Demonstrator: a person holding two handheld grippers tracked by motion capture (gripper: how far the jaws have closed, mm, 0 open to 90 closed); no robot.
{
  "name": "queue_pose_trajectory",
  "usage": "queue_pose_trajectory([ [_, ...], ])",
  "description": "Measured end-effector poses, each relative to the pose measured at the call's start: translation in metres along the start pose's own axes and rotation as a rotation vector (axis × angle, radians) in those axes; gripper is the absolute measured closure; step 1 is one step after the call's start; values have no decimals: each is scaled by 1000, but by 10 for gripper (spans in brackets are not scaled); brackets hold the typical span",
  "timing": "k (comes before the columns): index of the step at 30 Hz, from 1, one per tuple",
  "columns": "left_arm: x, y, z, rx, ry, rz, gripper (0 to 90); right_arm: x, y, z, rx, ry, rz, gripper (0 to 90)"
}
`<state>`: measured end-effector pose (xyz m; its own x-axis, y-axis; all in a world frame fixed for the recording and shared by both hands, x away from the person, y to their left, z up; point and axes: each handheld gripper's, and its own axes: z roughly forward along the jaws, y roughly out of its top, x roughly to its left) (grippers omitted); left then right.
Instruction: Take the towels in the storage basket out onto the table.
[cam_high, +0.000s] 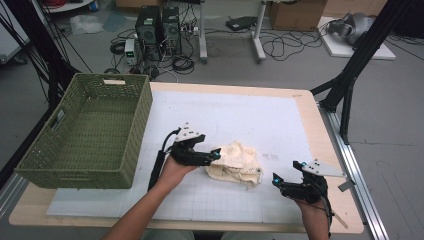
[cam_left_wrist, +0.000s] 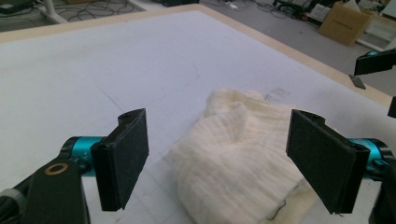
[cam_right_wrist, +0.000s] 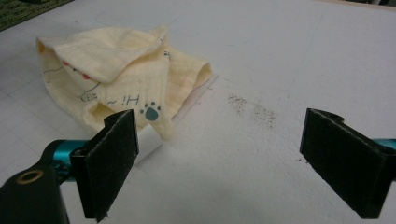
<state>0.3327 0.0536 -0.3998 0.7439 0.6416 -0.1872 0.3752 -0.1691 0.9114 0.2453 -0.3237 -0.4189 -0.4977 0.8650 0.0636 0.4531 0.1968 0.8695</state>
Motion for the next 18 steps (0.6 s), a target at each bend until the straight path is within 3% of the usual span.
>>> queue_pose_trajectory([
  [8,12,-20,-40,-61,1,5,216,1,2,1,-25,11,35,108],
  [11,14,-27,-49,-82,11,-8,216,2,4,1,-34,7,41,109],
  [15,17,-35,-53,-73,14,-13,206,2,4,2,-29,24,55,109],
  [18,15,-36,-53,-82,10,-2,209,3,5,4,-27,26,39,109],
])
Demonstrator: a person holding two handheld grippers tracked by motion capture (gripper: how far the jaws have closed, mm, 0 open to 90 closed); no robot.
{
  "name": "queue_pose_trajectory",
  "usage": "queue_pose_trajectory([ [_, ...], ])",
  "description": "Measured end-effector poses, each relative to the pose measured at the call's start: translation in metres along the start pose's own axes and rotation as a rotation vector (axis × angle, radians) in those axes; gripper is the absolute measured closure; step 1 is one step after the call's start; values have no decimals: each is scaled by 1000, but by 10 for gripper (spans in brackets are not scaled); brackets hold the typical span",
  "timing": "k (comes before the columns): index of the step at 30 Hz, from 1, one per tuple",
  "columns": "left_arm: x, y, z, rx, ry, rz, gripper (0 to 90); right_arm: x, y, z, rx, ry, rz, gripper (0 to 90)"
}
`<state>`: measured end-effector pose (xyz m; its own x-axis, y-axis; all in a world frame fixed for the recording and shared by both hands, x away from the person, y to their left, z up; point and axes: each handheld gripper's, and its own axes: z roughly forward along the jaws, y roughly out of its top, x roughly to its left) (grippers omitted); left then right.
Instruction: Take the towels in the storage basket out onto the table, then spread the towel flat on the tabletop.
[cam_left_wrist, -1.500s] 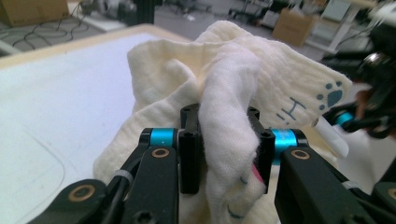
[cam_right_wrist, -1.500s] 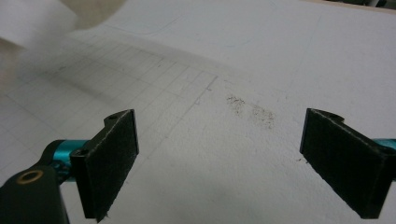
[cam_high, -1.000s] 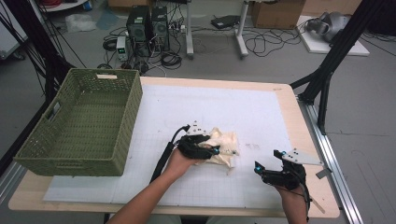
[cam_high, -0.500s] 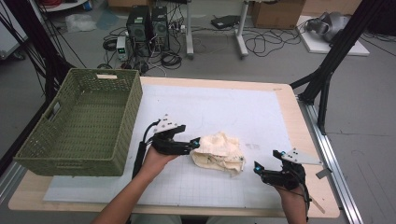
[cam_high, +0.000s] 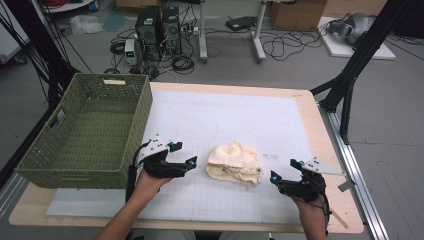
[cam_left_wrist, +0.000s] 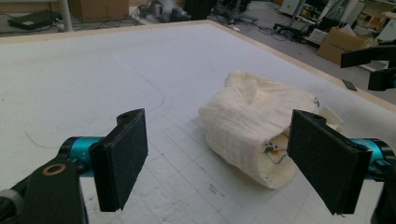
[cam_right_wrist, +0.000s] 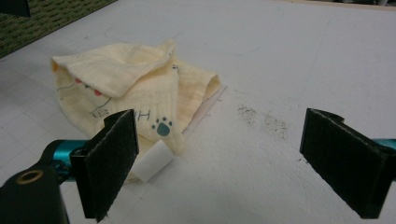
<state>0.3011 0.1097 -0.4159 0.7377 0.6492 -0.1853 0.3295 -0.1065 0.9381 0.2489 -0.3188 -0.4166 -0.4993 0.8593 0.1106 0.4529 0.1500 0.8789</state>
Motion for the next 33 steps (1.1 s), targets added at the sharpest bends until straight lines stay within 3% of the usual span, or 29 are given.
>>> queue_pose_trajectory([
  [4,0,-1,0,10,1,22,211,0,2,3,30,20,23,143],
  [8,3,-1,-1,4,12,7,211,2,4,6,26,9,-17,131],
  [15,5,0,-4,3,24,7,211,1,1,6,23,26,-9,127],
  [22,9,0,-4,7,24,0,211,0,4,7,17,-4,-15,124],
  [33,9,-1,-4,14,25,-3,216,0,3,7,25,-8,-27,122],
])
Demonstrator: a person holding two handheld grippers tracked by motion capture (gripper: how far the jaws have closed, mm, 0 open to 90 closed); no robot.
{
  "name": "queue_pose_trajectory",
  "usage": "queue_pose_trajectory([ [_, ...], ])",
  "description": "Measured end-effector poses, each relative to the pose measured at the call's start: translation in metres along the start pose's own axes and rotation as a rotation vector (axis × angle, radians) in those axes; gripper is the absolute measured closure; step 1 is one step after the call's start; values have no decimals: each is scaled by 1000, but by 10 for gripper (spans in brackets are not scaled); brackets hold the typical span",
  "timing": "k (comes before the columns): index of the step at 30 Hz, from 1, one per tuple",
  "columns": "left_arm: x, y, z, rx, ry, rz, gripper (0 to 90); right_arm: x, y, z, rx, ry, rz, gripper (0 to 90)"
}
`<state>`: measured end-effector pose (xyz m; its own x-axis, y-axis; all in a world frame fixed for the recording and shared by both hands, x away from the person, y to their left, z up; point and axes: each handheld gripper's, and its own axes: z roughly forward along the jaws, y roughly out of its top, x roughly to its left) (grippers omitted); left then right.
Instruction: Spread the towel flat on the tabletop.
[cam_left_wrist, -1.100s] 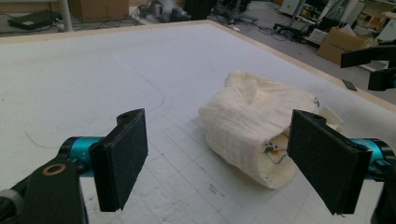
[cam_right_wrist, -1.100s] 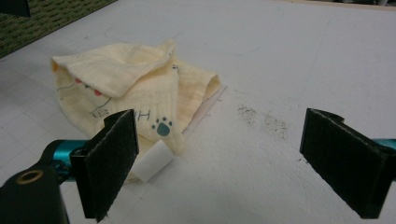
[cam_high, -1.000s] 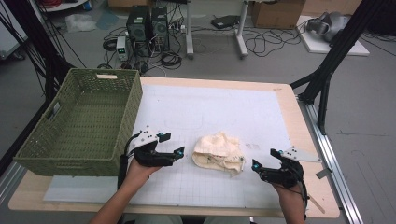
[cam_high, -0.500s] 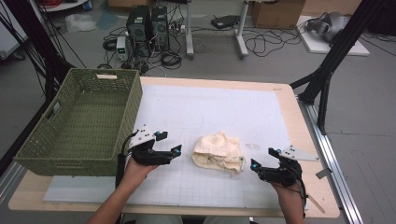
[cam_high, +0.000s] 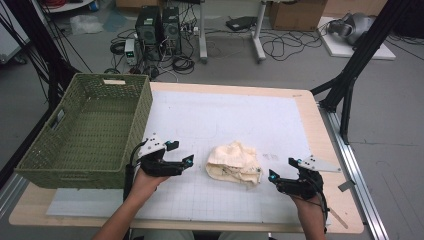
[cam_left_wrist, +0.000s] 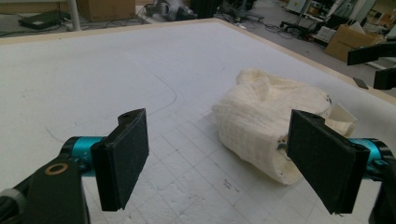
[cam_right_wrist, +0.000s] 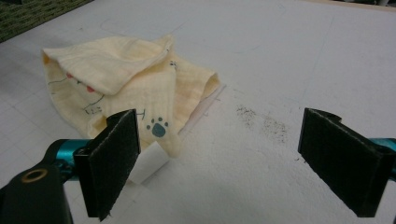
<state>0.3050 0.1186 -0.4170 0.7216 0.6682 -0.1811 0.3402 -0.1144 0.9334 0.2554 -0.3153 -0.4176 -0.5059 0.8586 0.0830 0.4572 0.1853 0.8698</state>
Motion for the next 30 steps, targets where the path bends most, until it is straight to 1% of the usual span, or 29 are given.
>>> queue_pose_trajectory([
  [3,0,0,0,0,2,0,216,0,0,0,2,3,-4,120],
  [5,0,1,0,-2,3,2,216,1,0,1,7,-2,-20,117],
  [7,-1,2,0,-6,1,-2,216,1,0,2,9,4,-41,115],
  [8,-1,2,0,-5,-2,3,217,1,-1,2,10,10,-42,113],
  [11,-2,3,2,-3,-3,-3,219,0,-2,1,7,17,-33,106],
  [13,-3,5,3,-2,-6,-1,222,-1,-1,1,1,7,-22,106],
  [15,-4,7,4,-7,-6,-3,222,-1,-1,-2,-9,-7,-37,106],
  [17,-5,11,7,-7,-10,-1,222,0,0,-5,-25,-11,-40,106],
  [20,-8,17,14,-1,-28,5,226,0,0,-6,-25,-5,-27,107],
  [21,-10,21,17,0,-46,13,244,0,0,-5,-23,-4,-31,109],
  [22,-12,24,20,3,-59,18,264,1,0,-5,-23,-3,-33,117],
  [24,-16,28,25,4,-68,26,270,2,0,-6,-29,10,-35,154],
  [28,-23,33,41,27,-106,42,298,3,0,-5,-15,17,-31,159],
  [30,-28,34,51,43,-135,68,338,3,-1,-4,-7,22,-32,162],
])
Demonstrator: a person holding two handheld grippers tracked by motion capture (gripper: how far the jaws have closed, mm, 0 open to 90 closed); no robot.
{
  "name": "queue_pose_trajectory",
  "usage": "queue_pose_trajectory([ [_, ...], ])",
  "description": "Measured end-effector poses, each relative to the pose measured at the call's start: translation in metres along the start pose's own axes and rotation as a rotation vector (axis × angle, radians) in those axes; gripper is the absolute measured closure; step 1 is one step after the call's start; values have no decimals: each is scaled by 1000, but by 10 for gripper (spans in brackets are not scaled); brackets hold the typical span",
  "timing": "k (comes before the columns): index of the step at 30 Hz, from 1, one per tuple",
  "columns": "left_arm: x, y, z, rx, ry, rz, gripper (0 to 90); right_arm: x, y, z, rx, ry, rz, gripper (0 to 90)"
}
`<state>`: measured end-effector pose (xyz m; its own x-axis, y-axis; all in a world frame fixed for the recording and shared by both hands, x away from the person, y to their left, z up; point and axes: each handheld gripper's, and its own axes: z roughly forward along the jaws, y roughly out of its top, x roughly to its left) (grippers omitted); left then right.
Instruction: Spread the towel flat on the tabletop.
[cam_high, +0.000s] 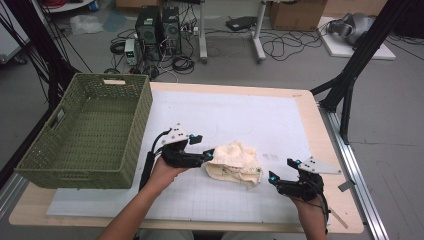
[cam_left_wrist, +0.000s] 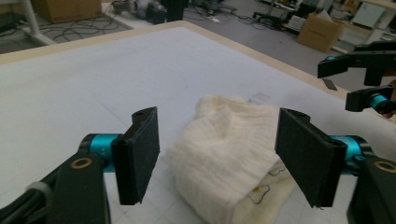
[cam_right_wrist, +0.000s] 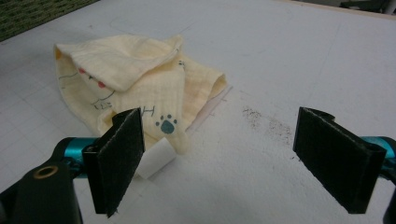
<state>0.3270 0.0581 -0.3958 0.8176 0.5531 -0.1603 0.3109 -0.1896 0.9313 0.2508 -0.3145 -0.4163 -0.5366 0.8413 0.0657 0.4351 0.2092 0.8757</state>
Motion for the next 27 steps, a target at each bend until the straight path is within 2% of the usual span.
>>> queue_pose_trajectory([
  [7,-19,6,32,79,-82,68,372,-2,-2,2,14,13,14,164],
  [9,-24,4,41,94,-130,56,372,-2,-2,2,16,14,14,163],
  [10,-26,3,45,108,-148,63,373,-3,-2,2,17,16,16,164],
  [14,-33,-3,60,168,-151,100,374,-3,-2,2,17,18,17,164],
  [18,-36,-7,69,215,-113,128,355,-4,-2,3,19,19,16,164],
  [19,-36,-7,70,217,-108,133,402,-3,-2,3,22,20,18,164],
  [21,-34,-8,70,239,-83,135,593,-3,-2,3,22,23,14,164],
  [24,-30,-6,66,225,-85,129,757,-3,-3,4,26,22,13,164],
  [25,-28,-5,63,204,-92,115,790,-3,-3,4,31,23,19,164],
  [27,-25,-3,59,174,-105,83,796,-4,-3,4,34,23,18,164],
])
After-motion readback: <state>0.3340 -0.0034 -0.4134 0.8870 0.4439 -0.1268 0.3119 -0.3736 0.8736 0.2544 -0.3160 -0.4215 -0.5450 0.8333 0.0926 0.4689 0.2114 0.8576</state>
